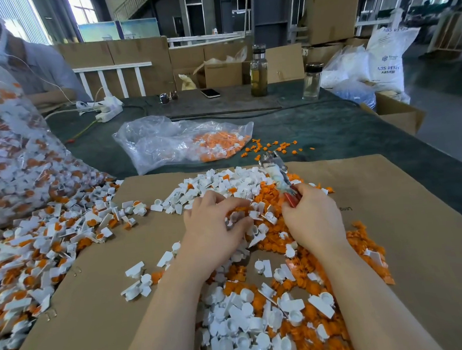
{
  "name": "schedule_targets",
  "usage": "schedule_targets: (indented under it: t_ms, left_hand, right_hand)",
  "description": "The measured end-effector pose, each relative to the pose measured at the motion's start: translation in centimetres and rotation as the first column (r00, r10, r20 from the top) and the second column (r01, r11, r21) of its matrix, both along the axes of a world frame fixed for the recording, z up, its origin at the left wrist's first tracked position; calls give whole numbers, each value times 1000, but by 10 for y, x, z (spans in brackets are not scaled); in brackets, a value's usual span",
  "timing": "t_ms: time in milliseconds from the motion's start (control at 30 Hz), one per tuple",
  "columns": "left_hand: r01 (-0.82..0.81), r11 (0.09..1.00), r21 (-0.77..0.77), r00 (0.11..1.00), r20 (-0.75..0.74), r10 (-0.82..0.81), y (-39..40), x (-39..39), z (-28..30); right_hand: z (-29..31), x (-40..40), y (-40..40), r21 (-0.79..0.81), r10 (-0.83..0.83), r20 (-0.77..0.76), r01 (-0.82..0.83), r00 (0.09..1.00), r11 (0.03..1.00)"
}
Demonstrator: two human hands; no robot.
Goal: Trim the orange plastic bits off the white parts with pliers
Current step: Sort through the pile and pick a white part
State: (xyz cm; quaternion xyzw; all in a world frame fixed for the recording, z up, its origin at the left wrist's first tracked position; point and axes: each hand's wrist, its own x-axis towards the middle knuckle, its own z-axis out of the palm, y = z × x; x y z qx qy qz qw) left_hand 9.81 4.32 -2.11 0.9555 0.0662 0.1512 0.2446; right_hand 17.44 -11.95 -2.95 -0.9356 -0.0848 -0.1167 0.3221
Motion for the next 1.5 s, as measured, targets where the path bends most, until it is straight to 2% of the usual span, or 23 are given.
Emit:
schedule_targets:
  t_ms: [133, 333, 433, 567, 700, 833, 933, 1067, 1133, 1367, 1500]
  left_hand:
    - [-13, 991, 132, 1000, 12, 12, -9, 4, -6]
    - [-10, 990, 142, 991, 133, -9, -14, 7, -6]
    - [-34, 999, 21, 982, 188, 30, -19, 8, -4]
    - [-85, 985, -151, 981, 159, 109, -21, 7, -2]
    - [-114, 921, -372, 972, 151, 182, -21, 7, 2]
    - [-119, 870, -478, 975, 111, 194, -20, 8, 4]
    - [-114, 753, -648, 970, 92, 226, -22, 6, 8]
    - [-58, 458, -887, 973, 53, 225, -24, 3, 13]
    - [-24, 339, -940, 976, 51, 211, -25, 2, 14]
    - [15, 181, -983, 986, 44, 159, -26, 1, 17]
    - [42, 159, -986, 981, 71, 181, -28, 0, 19]
  right_hand:
    - [3, -2, 1, 65, 17, 1, -18, 1000, 998]
    - [6, -7, 5, 144, 51, 55, -58, 997, 988]
    - [6, -8, 7, 175, 60, 64, -71, 996, 982]
    - [6, -7, 8, 269, 89, 38, -96, 995, 958]
    - [9, -8, 10, 396, 150, 11, -142, 989, 907]
    - [13, -15, 13, 537, 217, 40, -204, 975, 818]
    - [16, -20, 16, 591, 259, 45, -235, 965, 772]
    - [17, -23, 19, 591, 273, 66, -258, 960, 765]
    - [17, -24, 20, 578, 270, 90, -271, 959, 769]
    - [14, -26, 22, 470, 222, 169, -277, 960, 838]
    - [13, -26, 23, 393, 203, 175, -258, 963, 883]
